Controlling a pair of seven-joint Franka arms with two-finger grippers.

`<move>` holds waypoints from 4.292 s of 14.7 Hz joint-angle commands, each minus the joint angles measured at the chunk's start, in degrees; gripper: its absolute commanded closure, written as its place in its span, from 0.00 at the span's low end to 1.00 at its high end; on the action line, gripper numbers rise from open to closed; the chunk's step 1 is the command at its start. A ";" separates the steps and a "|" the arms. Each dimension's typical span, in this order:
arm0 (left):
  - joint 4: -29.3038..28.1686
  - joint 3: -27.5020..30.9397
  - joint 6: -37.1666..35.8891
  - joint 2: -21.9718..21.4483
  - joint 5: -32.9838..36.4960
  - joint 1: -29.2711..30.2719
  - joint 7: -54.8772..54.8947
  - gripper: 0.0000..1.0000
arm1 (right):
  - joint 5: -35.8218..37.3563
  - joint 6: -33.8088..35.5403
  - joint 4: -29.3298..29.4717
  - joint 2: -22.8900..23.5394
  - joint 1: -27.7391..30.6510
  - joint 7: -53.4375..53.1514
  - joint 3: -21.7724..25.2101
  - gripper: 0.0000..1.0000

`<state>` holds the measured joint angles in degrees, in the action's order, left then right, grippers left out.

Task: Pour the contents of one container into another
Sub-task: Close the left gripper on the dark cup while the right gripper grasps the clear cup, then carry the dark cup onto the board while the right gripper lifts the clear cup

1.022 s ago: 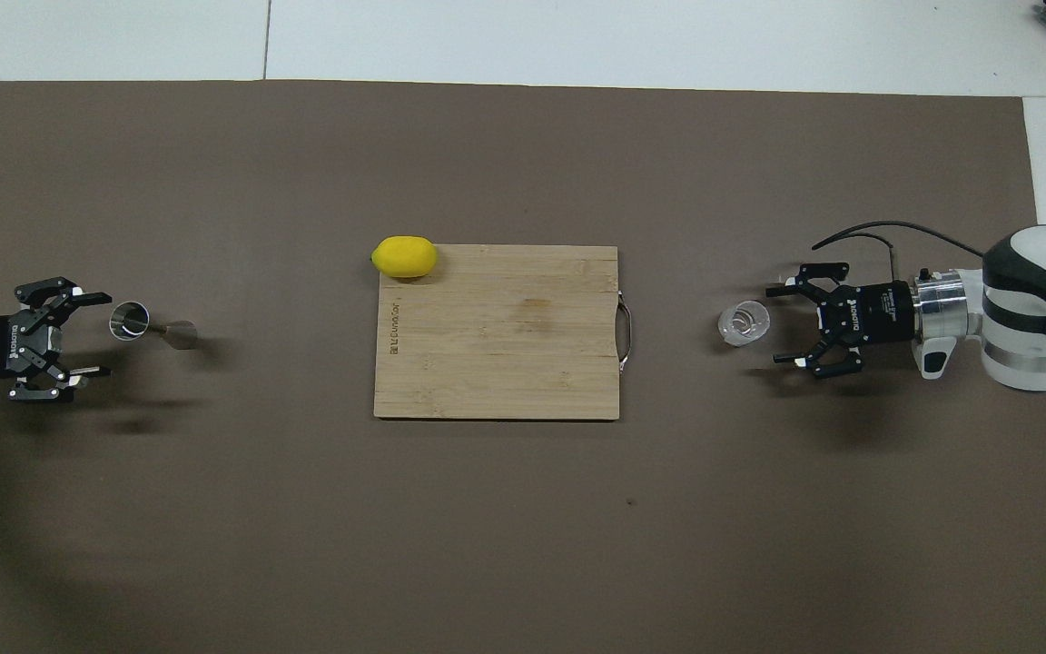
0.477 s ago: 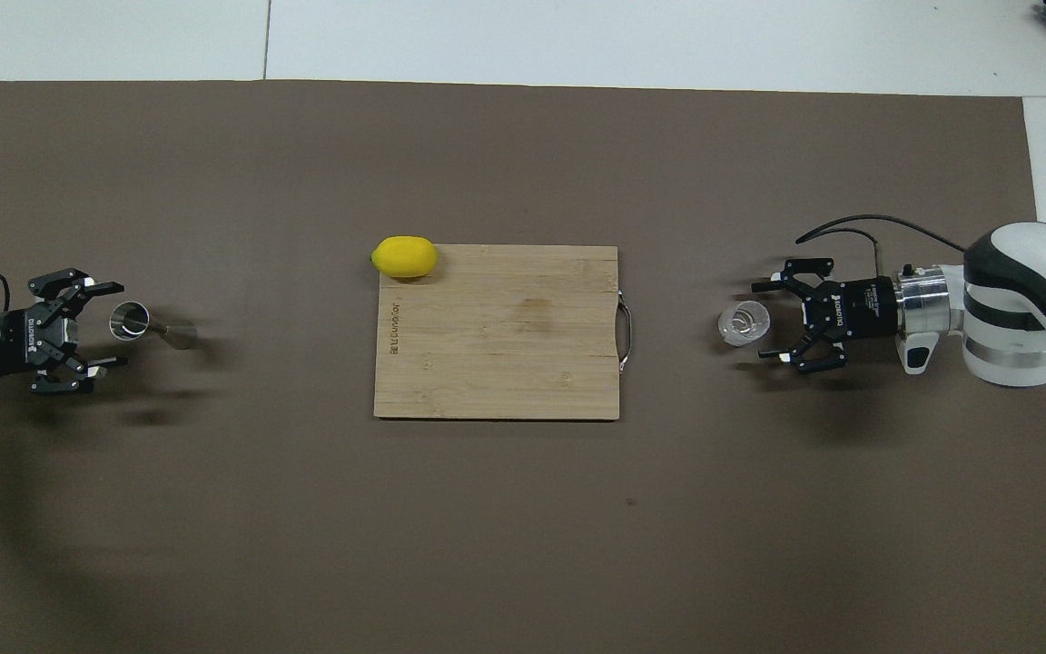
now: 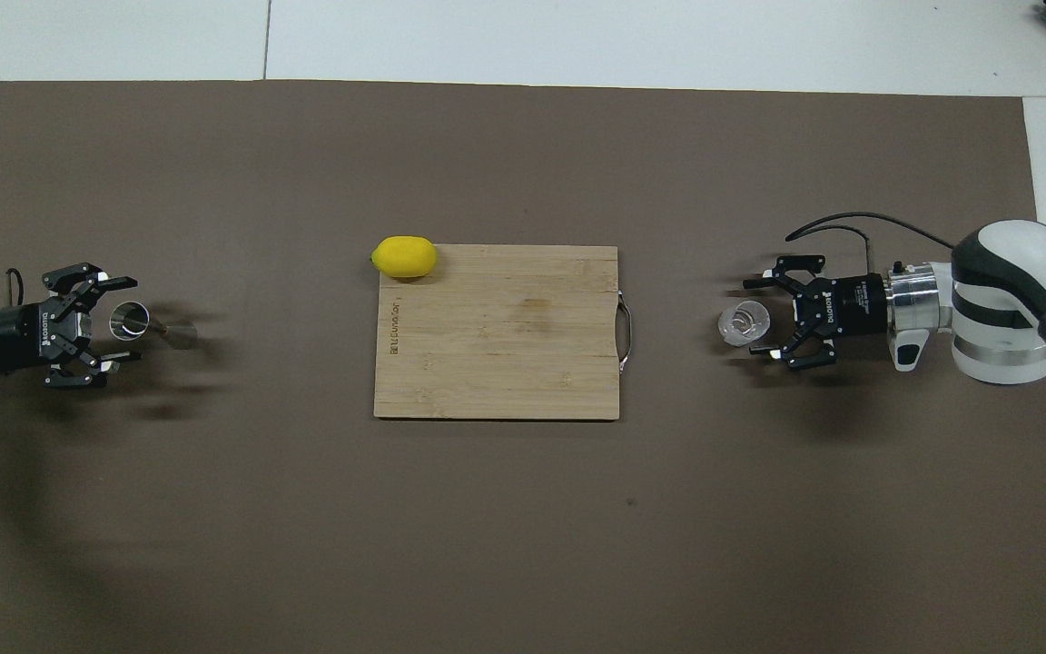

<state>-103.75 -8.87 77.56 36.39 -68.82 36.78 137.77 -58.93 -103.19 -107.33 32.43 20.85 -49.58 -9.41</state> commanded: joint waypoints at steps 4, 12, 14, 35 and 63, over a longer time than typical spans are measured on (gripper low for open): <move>-1.02 0.43 0.14 -0.36 -1.23 -0.66 1.36 0.08 | -1.53 -0.78 0.63 0.88 0.33 0.53 -0.61 0.16; -0.93 0.69 -1.71 -0.44 -0.61 -0.30 0.83 0.23 | -1.89 -0.78 0.37 0.88 0.33 0.53 -0.87 0.27; -0.93 0.69 -1.88 -0.44 -0.52 -0.30 0.66 0.29 | -1.89 -0.78 0.37 0.88 0.33 0.53 -0.87 0.31; -3.47 -1.68 -1.45 -8.08 -3.85 -6.89 -3.39 0.59 | -1.71 -0.42 2.57 -5.17 0.07 0.18 -0.96 1.00; -21.76 -1.59 34.76 -19.79 -52.28 -49.33 12.25 0.58 | 0.40 -8.25 -0.51 -18.19 -11.09 -13.97 -0.70 1.00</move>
<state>-124.84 -11.35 110.48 17.03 -117.63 -9.70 147.03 -59.13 -109.84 -106.29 16.24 10.78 -62.17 -9.99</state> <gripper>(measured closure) 0.485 0.498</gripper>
